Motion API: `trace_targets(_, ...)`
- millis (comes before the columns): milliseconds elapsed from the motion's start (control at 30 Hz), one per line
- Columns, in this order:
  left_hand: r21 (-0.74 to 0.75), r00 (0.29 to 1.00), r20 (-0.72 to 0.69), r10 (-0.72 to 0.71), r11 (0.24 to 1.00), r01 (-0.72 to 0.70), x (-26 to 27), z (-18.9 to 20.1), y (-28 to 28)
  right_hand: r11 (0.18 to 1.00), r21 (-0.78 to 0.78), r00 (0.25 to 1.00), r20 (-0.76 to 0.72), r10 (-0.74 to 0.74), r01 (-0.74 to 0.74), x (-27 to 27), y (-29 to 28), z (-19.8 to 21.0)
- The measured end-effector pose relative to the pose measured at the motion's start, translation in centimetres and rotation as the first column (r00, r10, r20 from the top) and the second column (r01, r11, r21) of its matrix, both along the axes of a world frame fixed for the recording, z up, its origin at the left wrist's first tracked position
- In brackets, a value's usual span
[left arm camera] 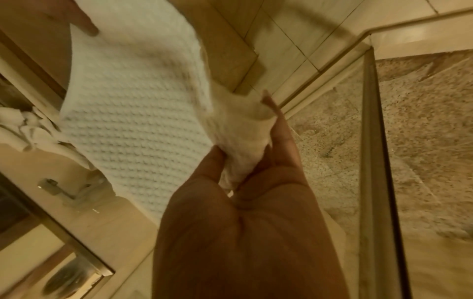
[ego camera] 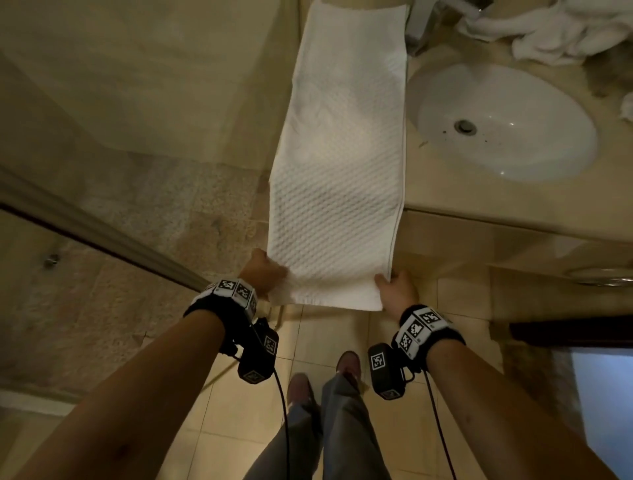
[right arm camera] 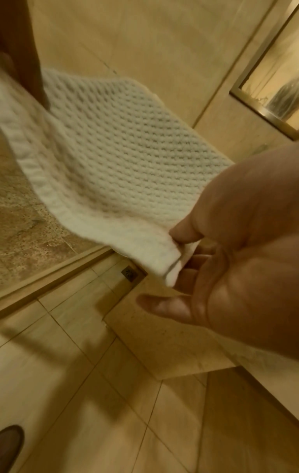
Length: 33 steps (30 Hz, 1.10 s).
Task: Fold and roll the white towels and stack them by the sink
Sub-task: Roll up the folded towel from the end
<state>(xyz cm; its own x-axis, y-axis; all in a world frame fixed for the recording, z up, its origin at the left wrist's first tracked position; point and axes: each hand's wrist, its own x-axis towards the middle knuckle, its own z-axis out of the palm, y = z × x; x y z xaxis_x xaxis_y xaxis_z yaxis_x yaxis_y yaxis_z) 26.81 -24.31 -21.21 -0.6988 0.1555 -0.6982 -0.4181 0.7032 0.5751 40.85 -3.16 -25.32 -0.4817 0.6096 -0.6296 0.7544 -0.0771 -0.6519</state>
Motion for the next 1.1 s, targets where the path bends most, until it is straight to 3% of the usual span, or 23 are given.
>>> trace_targets(167, 0.196, 0.997, 0.060, 0.043, 0.979, -0.054, 1.1, 1.3, -1.4, 0.998, 0.051, 0.993, -0.110, 0.049, -0.044, 1.4, -0.2, 1.7)
trace_targets(300, 0.203, 1.000, 0.009, -0.017, 0.979, 0.015, 0.9, 2.5, -1.9, 0.982, 0.068, 0.969, -0.164, 0.183, -0.174, 1.5, -0.4, 3.2)
trace_targets(433, 0.226, 0.996, 0.078, 0.043, 0.972, -0.059, 0.5, 2.7, -2.1, 0.983, -0.008, 0.973, -0.143, 0.179, -0.182, 2.0, -0.4, 4.5)
trace_targets(567, 0.332, 0.994, 0.096, 0.057, 0.939, -0.086, 0.7, 3.1, -2.7, 0.971, 0.039, 0.956, -0.167, 0.241, -0.238, 2.7, -0.3, 5.4)
trace_targets(700, 0.380, 0.993, 0.056, 0.103, 0.917, -0.117, 0.8, 2.0, -2.8, 0.977, -0.059, 0.950, -0.253, 0.185, -0.206, 2.6, -0.1, 6.8)
trace_targets(900, 0.354, 0.973, -0.037, 0.230, 0.913, -0.202, 0.1, 1.1, -2.1, 0.986, -0.148, 0.981, -0.187, 0.054, -0.083, 1.8, 0.2, 5.6)
trace_targets(1033, 0.379, 0.952, -0.026, 0.305, 0.884, -0.273, -0.3, 0.8, -1.1, 0.948, -0.318, 0.978, -0.188, -0.085, 0.021, 0.5, 0.6, 5.8)
trace_targets(1100, 0.404, 0.938, -0.013, 0.347, 0.860, -0.312, -0.6, 0.8, -0.8, 0.950, -0.305, 0.976, -0.182, -0.121, 0.061, -0.4, 0.9, 5.7)
